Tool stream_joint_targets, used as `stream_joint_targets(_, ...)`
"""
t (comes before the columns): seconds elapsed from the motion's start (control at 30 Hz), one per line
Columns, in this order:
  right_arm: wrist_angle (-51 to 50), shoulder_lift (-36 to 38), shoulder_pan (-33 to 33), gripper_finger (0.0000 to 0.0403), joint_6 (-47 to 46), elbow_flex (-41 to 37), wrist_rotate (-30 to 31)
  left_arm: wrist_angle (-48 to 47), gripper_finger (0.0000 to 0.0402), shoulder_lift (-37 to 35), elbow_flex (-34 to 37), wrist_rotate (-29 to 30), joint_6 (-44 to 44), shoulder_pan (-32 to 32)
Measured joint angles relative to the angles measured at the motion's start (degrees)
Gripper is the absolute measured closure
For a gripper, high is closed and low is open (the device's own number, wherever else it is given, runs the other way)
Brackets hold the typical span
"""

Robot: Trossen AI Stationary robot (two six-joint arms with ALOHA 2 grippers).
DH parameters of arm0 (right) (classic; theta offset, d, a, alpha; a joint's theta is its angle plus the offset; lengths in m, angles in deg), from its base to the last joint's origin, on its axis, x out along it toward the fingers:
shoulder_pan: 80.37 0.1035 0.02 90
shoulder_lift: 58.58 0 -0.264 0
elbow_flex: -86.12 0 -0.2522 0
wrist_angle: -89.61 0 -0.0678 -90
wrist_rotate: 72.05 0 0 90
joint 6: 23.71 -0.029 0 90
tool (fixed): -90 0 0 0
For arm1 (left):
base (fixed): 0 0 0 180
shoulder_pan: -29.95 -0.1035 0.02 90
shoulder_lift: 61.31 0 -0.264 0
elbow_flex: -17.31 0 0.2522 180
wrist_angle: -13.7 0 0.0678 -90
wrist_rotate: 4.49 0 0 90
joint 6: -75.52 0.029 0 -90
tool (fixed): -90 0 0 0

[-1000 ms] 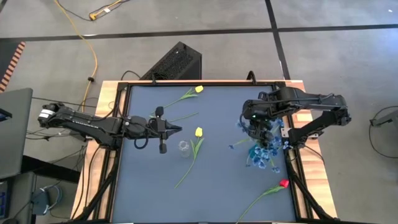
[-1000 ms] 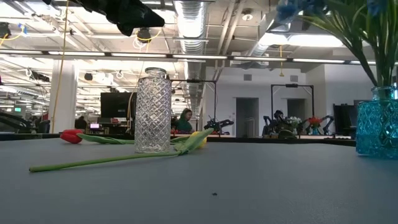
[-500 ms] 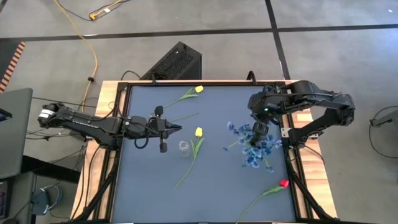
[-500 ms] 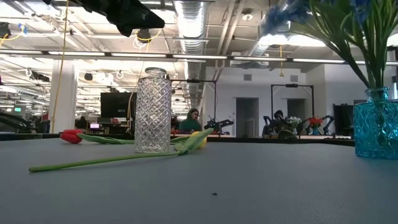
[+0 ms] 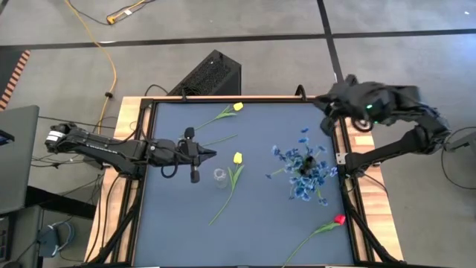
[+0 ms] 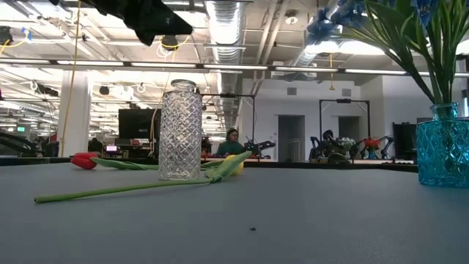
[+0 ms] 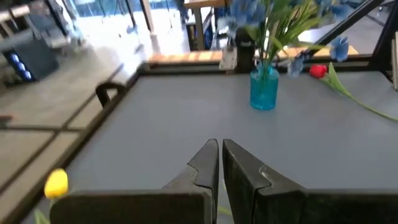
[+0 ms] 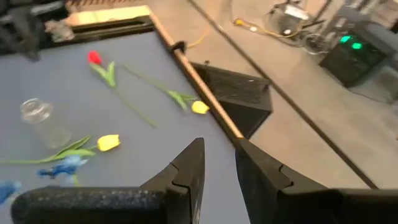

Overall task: Sort flowers into vase by color
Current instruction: Put the top yellow flower into the transparent vase

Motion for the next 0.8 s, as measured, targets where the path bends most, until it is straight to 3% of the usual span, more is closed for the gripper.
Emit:
stream_joint_targets(0.13, -0.2, 4.7, -2.3, 0.0287, -1.7, -2.4, 0.7, -4.6, 0.0391, 0.0, 0.0, 1.2, -4.9, 0.0)
stream_joint_targets(0.27, 2.5, 9.6, -4.4, 0.0287, -2.7, -9.1, 0.7, -11.5, 0.0390, 0.0, 0.0, 11.1, -15.4, -1.1)
stream_joint_targets(0.33, 6.0, 11.7, -5.5, 0.0287, -2.8, -13.6, 0.6, -15.3, 0.0387, 0.0, 0.0, 11.3, -17.8, -3.1)
stream_joint_targets(0.53, 17.5, 15.1, -7.4, 0.0287, 1.3, -27.2, -0.2, -17.6, 0.0360, 2.1, 0.0, 3.0, -14.1, -15.4)
stream_joint_targets(0.73, 20.6, 15.3, -10.1, 0.0287, 4.0, -33.8, -2.8, -10.7, 0.0323, 8.3, 0.0, -15.2, -6.4, -34.0)
stream_joint_targets(0.8, 20.2, 15.7, -10.8, 0.0287, 4.1, -34.8, -4.0, -9.4, 0.0312, 11.8, 0.0, -18.1, -4.7, -39.6)
